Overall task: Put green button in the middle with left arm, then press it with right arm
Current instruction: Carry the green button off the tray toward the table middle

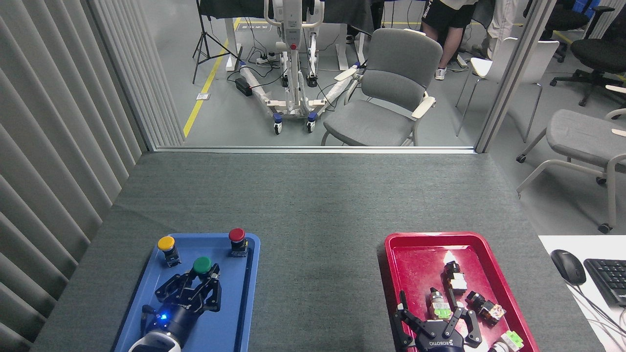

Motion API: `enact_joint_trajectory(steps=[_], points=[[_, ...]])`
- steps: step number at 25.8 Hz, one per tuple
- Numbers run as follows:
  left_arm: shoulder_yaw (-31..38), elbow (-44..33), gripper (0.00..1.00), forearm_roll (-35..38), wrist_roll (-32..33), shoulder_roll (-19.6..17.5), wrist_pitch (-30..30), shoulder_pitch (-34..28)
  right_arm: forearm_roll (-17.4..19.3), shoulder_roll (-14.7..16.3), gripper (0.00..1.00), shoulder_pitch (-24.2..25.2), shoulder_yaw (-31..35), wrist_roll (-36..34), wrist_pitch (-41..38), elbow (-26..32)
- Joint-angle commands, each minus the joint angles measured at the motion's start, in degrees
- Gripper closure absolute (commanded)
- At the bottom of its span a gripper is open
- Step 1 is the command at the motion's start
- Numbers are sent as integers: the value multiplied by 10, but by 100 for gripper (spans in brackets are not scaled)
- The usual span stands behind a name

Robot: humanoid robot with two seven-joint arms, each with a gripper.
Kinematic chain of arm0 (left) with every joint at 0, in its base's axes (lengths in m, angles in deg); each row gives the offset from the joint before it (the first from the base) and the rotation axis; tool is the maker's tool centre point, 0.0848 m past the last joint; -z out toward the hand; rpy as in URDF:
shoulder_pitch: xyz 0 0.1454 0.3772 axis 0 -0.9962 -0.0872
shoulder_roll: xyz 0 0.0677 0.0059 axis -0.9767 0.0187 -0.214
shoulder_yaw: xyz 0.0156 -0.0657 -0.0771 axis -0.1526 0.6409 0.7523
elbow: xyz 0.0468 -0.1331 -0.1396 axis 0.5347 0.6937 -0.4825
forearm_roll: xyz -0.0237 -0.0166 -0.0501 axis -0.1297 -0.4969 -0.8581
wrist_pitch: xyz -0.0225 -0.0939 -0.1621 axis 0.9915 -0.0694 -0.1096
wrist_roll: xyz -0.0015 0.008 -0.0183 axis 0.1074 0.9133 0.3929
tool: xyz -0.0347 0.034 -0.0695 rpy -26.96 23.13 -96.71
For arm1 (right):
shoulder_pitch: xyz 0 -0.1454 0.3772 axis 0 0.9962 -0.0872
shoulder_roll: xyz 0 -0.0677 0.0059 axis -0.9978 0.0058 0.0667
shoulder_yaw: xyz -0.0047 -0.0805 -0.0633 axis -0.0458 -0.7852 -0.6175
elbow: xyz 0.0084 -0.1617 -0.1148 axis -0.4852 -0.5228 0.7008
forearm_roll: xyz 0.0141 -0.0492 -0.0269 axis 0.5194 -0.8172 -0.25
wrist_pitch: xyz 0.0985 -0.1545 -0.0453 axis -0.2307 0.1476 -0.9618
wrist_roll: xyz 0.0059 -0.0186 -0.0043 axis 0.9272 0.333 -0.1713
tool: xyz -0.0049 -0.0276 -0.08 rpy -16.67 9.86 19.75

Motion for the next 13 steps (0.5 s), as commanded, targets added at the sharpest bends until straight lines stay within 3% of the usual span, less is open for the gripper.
enact_joint_trajectory(steps=[1,5,13], points=[[-90,-53,100,3,-32,27,-17,17,1,2,0,0,0,1,0,0],[-186,-7,100,40,-46,74,-3,48,1,3,0,2,0,2,1,0],[-195,102,100,88,-48,125,0,47,1,7,0,3,0,2,1,0]])
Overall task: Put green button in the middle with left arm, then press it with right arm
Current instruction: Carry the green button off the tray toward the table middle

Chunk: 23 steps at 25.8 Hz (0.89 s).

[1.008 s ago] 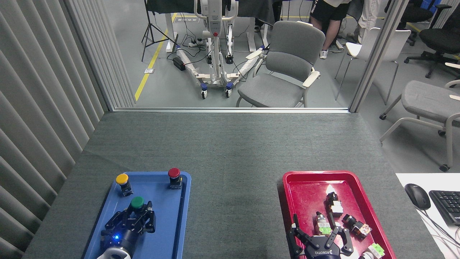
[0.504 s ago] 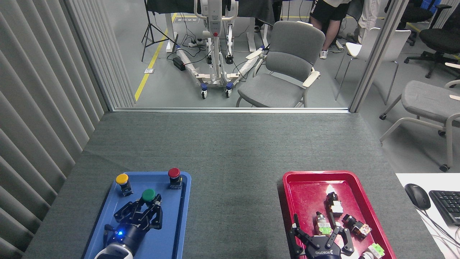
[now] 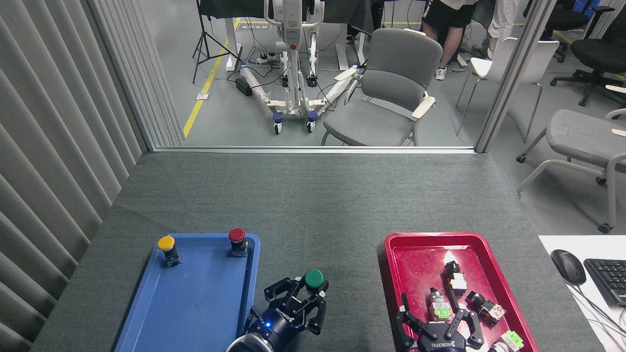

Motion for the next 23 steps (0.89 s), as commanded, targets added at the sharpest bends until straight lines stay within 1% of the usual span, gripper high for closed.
enact_joint_trajectory(steps=[1,4,7,10,11,13,14,15,19,21,22,23], points=[[-9,31,100,10,-3,16,2,1,0,0,0,0,0,-1,0,0],[-10,38,100,10,1,17,3,3,0,-3,1,0,0,-1,0,0],[-11,67,100,9,4,23,-2,8,0,-7,4,-1,-1,-1,0,0],[-11,73,100,11,-1,26,5,11,0,-10,8,-1,-3,-1,-2,0],[-11,74,82,10,-2,27,16,11,-1,-12,9,-1,-3,-1,-3,0],[-12,74,14,9,-5,32,44,11,-1,-15,17,-1,-4,-2,-4,0],[-15,69,7,9,-9,33,47,9,-1,-17,22,-1,-4,-2,-5,0],[-20,68,0,9,-16,33,45,9,-2,-19,25,-1,-4,-2,-6,0],[-22,65,0,8,-24,34,48,4,-9,-23,34,-2,-13,-2,-7,0],[-22,56,0,7,-24,33,49,-1,-13,-27,36,-2,-13,-2,-7,0],[-22,49,0,7,-24,32,49,-12,-13,-28,44,-2,-14,-1,-8,0],[-21,35,0,7,-23,30,49,-22,-13,-28,60,-2,-15,0,-11,0]])
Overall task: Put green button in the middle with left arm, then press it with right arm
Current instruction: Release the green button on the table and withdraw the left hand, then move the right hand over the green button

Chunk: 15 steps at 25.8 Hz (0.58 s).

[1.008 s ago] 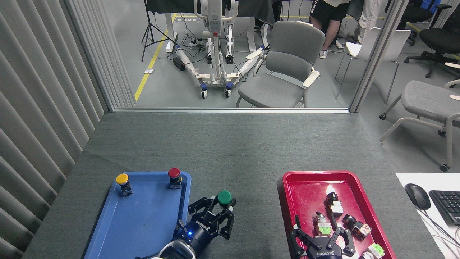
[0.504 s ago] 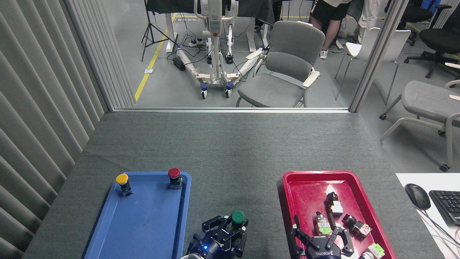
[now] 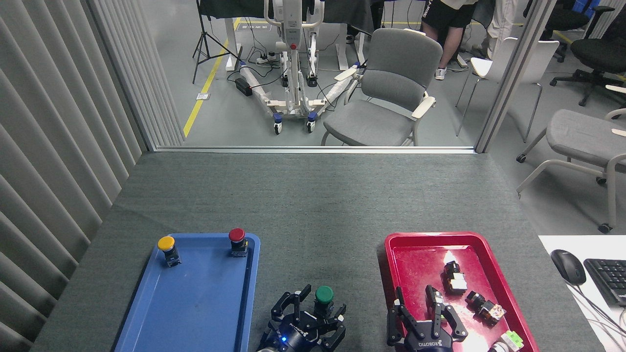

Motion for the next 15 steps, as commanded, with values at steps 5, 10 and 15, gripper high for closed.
enact_joint_trajectory(steps=[5,10,15], points=[[20,-198,0,-8,10,-55,25,-96,-19,-9,100,-9,-23,33,-70,-4],[131,-327,0,-8,11,-110,107,-210,-20,-20,100,-40,-80,44,-54,-14],[187,-342,0,-10,11,-110,133,-218,-20,-34,100,-63,-121,51,-16,-64]])
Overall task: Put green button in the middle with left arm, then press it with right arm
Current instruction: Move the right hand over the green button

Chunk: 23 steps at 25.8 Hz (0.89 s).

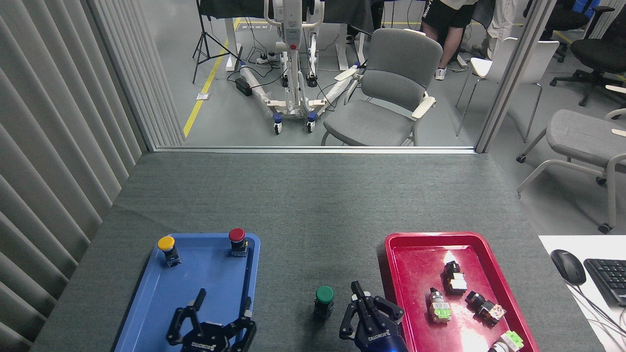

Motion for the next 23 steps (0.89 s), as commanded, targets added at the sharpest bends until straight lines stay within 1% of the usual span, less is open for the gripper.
enact_joint_trajectory(steps=[1,5,9,13,19,23], points=[[36,-12,0,-2,1,-2,14,-9,0,-12,100,-12,-22,2,21,-30],[40,-10,0,-3,0,-2,14,-8,0,-14,100,-16,-24,2,23,-72],[44,-9,0,-3,-7,-2,15,-6,1,-13,100,-18,-25,1,23,-85],[45,-10,0,-4,-1,0,16,-6,1,-13,100,-18,-25,-4,24,-85],[55,-2,0,-3,-1,1,16,-2,1,-12,100,-19,-25,-29,27,-61],[94,1,0,-5,1,2,16,-5,0,-16,100,-31,-35,-30,27,-62]])
